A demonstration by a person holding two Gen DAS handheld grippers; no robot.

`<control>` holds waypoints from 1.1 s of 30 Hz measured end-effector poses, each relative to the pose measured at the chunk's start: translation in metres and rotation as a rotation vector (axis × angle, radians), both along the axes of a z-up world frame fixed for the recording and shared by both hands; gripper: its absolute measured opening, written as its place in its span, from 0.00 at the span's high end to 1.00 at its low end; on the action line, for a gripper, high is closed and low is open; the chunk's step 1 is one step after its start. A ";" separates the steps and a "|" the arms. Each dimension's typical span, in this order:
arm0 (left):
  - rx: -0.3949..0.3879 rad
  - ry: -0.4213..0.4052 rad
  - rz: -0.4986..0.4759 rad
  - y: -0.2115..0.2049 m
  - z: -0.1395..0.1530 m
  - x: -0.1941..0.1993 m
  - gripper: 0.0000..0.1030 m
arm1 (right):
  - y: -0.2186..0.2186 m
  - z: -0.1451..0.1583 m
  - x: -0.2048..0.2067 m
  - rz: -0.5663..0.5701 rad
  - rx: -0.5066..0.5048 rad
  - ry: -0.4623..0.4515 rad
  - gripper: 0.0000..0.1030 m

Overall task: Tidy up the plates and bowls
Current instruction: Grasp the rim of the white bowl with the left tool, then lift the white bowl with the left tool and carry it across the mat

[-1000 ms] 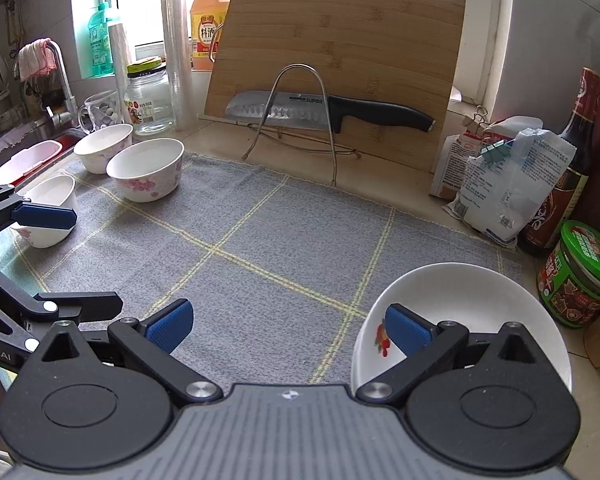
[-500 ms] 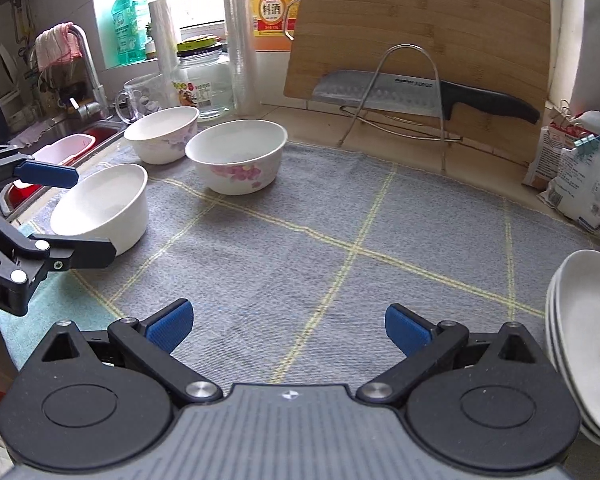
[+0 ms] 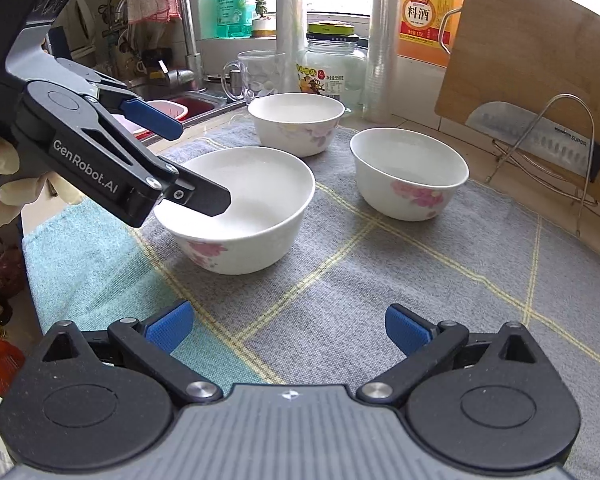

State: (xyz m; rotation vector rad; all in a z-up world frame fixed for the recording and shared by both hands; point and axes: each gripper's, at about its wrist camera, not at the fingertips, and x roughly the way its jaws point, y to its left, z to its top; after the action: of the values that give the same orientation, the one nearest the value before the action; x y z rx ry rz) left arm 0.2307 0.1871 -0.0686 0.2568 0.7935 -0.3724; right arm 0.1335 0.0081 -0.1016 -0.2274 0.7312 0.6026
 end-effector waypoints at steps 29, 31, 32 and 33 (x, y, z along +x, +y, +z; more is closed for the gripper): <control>-0.058 0.110 -0.121 -0.002 -0.012 0.023 0.37 | 0.049 -0.001 0.007 0.082 -0.052 -0.084 0.15; -0.058 0.110 -0.124 -0.002 -0.012 0.024 0.39 | 0.049 0.000 0.007 0.079 -0.048 -0.090 0.16; -0.059 0.110 -0.126 -0.002 -0.012 0.024 0.40 | 0.048 0.001 0.006 0.080 -0.045 -0.092 0.17; -0.060 0.111 -0.129 -0.002 -0.012 0.025 0.40 | 0.048 0.002 0.007 0.079 -0.044 -0.095 0.17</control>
State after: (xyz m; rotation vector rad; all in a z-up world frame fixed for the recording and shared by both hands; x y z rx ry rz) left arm 0.2559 0.1851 -0.0805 0.2331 0.8753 -0.5351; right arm 0.1400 0.0562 -0.1000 -0.3244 0.6468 0.6467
